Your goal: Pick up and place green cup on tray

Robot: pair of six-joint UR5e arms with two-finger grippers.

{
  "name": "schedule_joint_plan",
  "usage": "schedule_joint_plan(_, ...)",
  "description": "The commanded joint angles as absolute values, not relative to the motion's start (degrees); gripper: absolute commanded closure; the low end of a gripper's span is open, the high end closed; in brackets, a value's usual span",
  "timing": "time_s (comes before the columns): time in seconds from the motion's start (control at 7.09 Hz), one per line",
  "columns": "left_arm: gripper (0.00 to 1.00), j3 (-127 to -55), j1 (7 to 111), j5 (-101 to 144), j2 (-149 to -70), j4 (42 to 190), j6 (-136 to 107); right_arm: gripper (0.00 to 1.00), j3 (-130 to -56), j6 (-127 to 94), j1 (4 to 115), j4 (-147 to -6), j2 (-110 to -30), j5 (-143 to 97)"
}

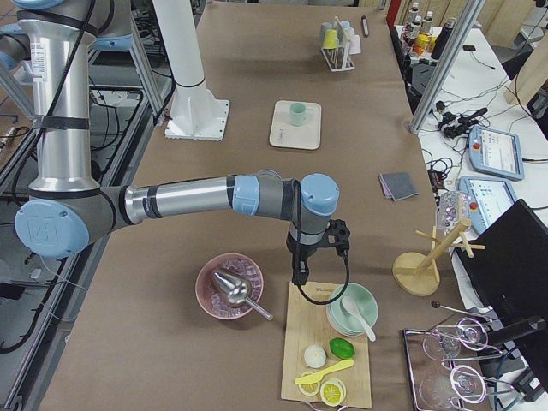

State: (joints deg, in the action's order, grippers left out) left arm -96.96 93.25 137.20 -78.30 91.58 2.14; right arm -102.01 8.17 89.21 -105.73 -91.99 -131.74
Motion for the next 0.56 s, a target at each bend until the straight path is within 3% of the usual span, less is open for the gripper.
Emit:
schedule_joint_plan(0.0, 0.02, -97.0, 93.3, 137.2, -78.2, 91.6, 2.2, 0.00, -101.8, 8.2, 89.2, -105.7, -92.0, -131.7)
schedule_joint_plan(0.42, 0.02, -97.4, 93.3, 137.2, -78.2, 91.6, 2.1, 0.00, -101.7, 8.3, 89.2, -105.7, -92.1, -131.6)
